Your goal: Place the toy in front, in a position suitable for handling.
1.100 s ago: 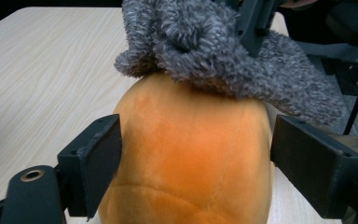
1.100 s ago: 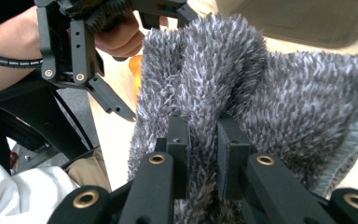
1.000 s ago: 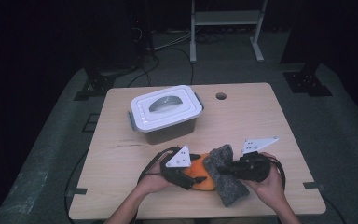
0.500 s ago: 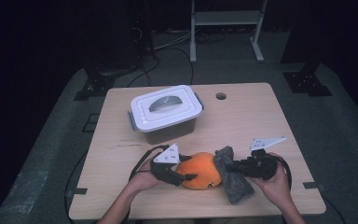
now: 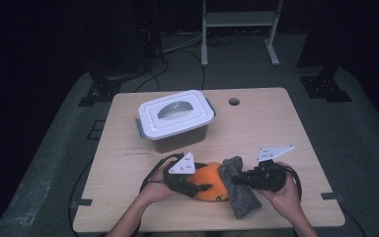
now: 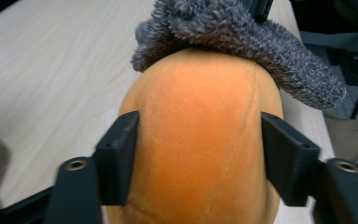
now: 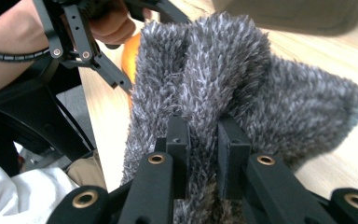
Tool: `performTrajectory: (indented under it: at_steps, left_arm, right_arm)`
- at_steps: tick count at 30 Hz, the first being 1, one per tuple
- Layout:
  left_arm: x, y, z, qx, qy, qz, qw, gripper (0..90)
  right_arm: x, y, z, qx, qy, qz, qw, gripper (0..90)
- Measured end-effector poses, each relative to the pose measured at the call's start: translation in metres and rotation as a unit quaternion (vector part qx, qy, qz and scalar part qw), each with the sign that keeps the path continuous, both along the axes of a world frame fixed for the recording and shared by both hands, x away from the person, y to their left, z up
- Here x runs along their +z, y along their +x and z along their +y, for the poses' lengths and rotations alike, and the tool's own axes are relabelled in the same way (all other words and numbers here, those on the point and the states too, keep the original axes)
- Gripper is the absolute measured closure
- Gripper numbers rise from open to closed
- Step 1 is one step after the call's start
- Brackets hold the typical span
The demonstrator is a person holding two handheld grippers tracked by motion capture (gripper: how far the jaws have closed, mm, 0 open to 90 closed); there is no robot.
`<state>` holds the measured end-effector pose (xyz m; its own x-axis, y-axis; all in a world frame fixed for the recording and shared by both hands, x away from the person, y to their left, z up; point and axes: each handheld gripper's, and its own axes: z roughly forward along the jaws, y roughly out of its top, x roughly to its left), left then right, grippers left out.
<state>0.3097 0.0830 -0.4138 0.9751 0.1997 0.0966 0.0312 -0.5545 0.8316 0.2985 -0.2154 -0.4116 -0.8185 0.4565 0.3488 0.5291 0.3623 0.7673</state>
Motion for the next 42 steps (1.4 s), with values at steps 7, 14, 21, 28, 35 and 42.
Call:
performTrajectory:
  at_steps: [7, 14, 21, 28, 35, 42]
  left_arm:
    - [0.001, 0.003, 0.008, 0.031, -0.01, 0.005, 0.9995, 38.3]
    - [0.007, -0.008, -0.002, -0.034, 0.0, 0.033, 0.9989, 24.3]
    - [0.005, -0.003, -0.005, -0.016, 0.02, 0.043, 0.9988, 11.8]
    - [-0.003, -0.001, 0.002, -0.032, 0.018, 0.045, 0.9983, 30.1]
    - [-0.005, 0.002, 0.009, -0.028, 0.005, 0.054, 0.9982, 30.1]
    - [-0.005, 0.004, 0.012, -0.024, -0.005, 0.067, 0.9975, 30.4]
  right_arm:
    - [-0.011, 0.006, -0.01, -0.021, -0.021, 0.027, 0.9992, 76.9]
    - [0.002, 0.001, 0.003, 0.004, 0.006, 0.003, 1.0, 76.7]
    - [-0.004, -0.004, 0.016, 0.039, -0.019, 0.004, 0.999, 76.1]
    - [-0.01, -0.002, 0.009, 0.033, -0.019, 0.024, 0.999, 76.2]
    - [-0.022, 0.002, -0.001, 0.016, -0.05, 0.047, 0.9975, 76.2]
    - [-0.019, 0.004, -0.007, 0.007, -0.042, 0.056, 0.9975, 76.6]
